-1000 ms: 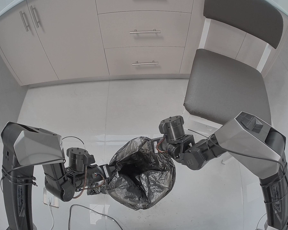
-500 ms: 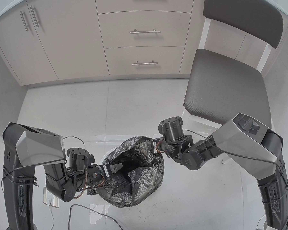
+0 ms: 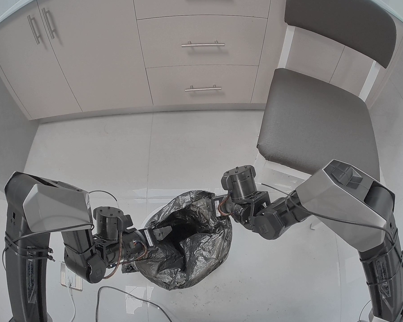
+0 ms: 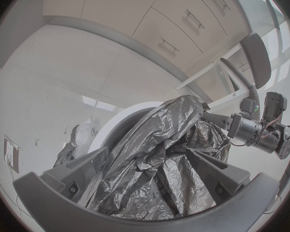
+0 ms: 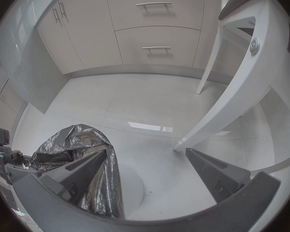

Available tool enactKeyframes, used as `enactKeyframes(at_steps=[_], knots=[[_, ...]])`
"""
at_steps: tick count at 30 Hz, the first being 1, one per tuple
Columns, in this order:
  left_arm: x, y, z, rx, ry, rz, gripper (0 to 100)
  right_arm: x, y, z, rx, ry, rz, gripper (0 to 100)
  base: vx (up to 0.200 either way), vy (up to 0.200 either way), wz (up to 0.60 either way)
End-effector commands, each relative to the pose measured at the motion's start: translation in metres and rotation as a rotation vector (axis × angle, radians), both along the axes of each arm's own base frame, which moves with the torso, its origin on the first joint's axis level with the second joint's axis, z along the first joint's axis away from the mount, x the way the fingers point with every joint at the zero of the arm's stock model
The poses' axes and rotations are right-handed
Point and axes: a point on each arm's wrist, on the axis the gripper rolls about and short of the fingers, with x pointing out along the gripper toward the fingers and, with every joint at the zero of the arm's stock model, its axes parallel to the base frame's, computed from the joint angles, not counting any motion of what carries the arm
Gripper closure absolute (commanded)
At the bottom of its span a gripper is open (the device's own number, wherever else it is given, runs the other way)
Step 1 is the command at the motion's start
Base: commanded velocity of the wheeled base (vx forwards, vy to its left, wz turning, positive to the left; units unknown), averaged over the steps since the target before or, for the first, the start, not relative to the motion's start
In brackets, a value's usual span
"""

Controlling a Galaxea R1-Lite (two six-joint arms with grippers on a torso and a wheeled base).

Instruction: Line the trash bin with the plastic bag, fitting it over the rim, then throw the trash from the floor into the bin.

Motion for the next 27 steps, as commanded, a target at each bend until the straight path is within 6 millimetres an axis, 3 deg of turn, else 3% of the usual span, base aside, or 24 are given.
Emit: enactKeyframes(at_steps=[1,8,17,20,24,25,27], knots=[[0.002,0.000,0.012,-0.013,-0.029,0.004,0,0.001,0.000,0.001,0.001,-0.003,-0.001,0,0.000,0.000,0.00],[-0.004,0.003,0.036,-0.023,-0.056,0.007,0,0.002,-0.004,0.003,0.003,-0.003,-0.011,0,0.000,0.000,0.00],[-0.007,0.002,0.043,-0.018,-0.065,-0.005,0,0.000,-0.005,0.009,0.006,-0.009,-0.011,0,0.000,0.000,0.00],[-0.011,-0.007,0.055,-0.030,-0.102,-0.039,0,-0.002,-0.005,0.009,0.005,-0.006,-0.009,0,0.000,0.000,0.00],[-0.016,-0.020,0.052,0.008,-0.120,-0.104,0,-0.003,-0.003,0.010,0.006,-0.008,-0.003,0,0.000,0.000,0.00],[-0.018,-0.026,0.039,0.080,-0.125,-0.163,0,-0.004,-0.003,0.010,0.006,-0.008,-0.001,0,0.000,0.000,0.00],[-0.019,-0.029,0.033,0.110,-0.125,-0.188,0,-0.004,-0.002,0.011,0.008,-0.009,-0.001,0,0.000,0.000,0.00]])
